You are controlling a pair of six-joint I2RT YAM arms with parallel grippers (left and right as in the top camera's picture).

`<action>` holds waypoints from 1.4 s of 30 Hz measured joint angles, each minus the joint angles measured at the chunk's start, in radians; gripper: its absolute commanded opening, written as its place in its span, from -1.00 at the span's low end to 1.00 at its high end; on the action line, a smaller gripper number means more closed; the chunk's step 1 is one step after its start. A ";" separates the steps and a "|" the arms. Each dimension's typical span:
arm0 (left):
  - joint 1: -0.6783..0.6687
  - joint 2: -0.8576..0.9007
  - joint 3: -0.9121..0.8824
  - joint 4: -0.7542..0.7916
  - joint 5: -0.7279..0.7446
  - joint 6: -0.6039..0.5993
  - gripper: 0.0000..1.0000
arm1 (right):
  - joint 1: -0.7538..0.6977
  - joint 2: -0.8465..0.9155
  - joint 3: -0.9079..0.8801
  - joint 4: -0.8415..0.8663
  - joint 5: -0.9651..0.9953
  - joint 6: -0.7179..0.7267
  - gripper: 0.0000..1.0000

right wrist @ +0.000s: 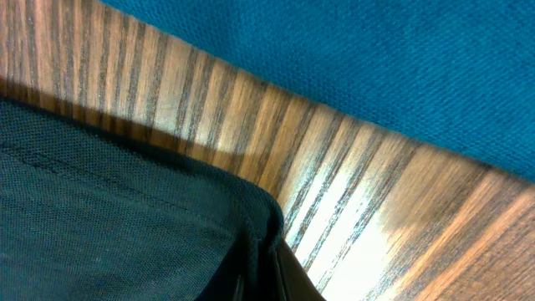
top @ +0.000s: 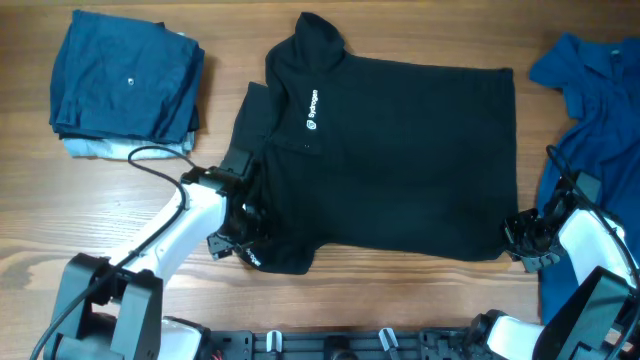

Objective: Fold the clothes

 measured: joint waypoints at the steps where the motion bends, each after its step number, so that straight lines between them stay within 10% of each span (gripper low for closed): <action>1: 0.011 0.000 -0.005 0.007 0.000 -0.023 0.19 | 0.000 0.000 0.000 0.000 0.000 0.000 -0.83; 13: 0.023 0.000 -0.037 0.029 0.045 -0.111 -0.08 | 0.000 0.000 0.000 0.000 -0.001 0.000 -0.90; 19: 0.023 0.000 -0.074 0.078 0.069 -0.119 -0.92 | 0.000 0.000 0.000 0.000 -0.001 0.000 -0.92; 42: 0.023 0.000 0.343 -0.223 0.003 -0.005 -0.92 | 0.000 0.024 0.342 -0.327 -0.010 -0.143 -0.91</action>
